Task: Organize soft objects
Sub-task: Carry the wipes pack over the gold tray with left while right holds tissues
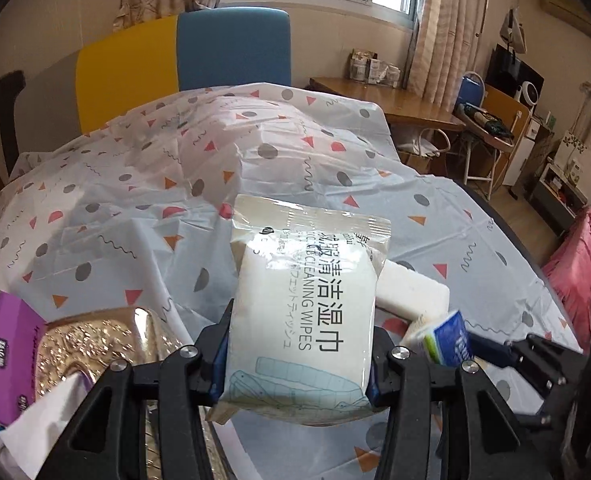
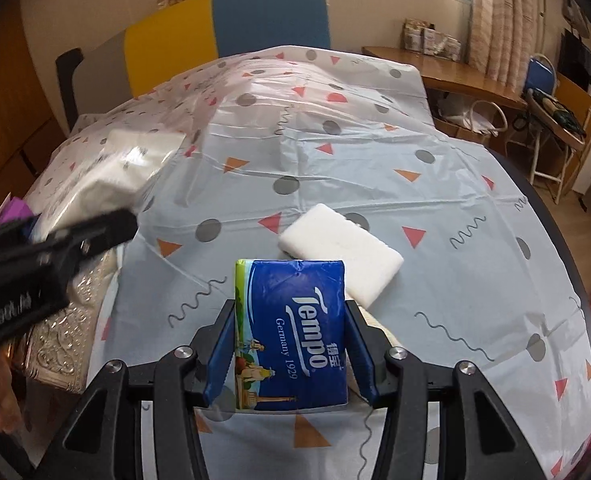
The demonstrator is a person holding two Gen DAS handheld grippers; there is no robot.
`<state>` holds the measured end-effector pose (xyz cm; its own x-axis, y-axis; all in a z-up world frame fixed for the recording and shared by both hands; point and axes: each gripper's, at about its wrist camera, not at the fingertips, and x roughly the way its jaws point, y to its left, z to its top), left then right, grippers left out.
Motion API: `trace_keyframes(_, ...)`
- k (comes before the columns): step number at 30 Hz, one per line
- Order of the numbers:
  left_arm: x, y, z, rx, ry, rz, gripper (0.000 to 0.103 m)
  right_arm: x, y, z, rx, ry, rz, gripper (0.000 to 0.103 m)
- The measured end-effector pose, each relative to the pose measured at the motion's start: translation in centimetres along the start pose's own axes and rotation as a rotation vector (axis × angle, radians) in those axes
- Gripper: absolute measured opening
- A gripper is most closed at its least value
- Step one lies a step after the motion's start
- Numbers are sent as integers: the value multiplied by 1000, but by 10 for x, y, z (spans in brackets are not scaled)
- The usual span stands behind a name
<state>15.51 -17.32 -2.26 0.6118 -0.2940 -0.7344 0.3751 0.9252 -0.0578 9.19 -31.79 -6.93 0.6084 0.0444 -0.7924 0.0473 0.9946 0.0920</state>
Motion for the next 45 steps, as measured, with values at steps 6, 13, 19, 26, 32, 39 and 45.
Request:
trace_keyframes(6, -15, 40, 18, -80, -37, 43, 51, 14, 49, -11, -192, 45, 59, 51)
trace_keyframes(13, -36, 77, 22, -151, -67, 72, 51, 42, 64, -26, -267, 161, 41, 51)
trace_keyframes(19, -57, 100, 17, -202, -94, 85, 51, 52, 61, -29, -261, 192, 34, 51)
trace_keyframes(26, -91, 137, 9, -246, -151, 126, 51, 54, 60, -29, -252, 195, 26, 52)
trace_keyframes(32, -125, 186, -7, -309, -190, 177, 51, 53, 68, -33, -290, 186, -3, 52)
trace_keyframes(39, -158, 244, -47, -391, -202, 250, 51, 50, 73, -36, -312, 178, -19, 52)
trace_keyframes(45, -183, 287, -92, -479, -198, 310, 51, 48, 77, -40, -324, 177, -30, 52)
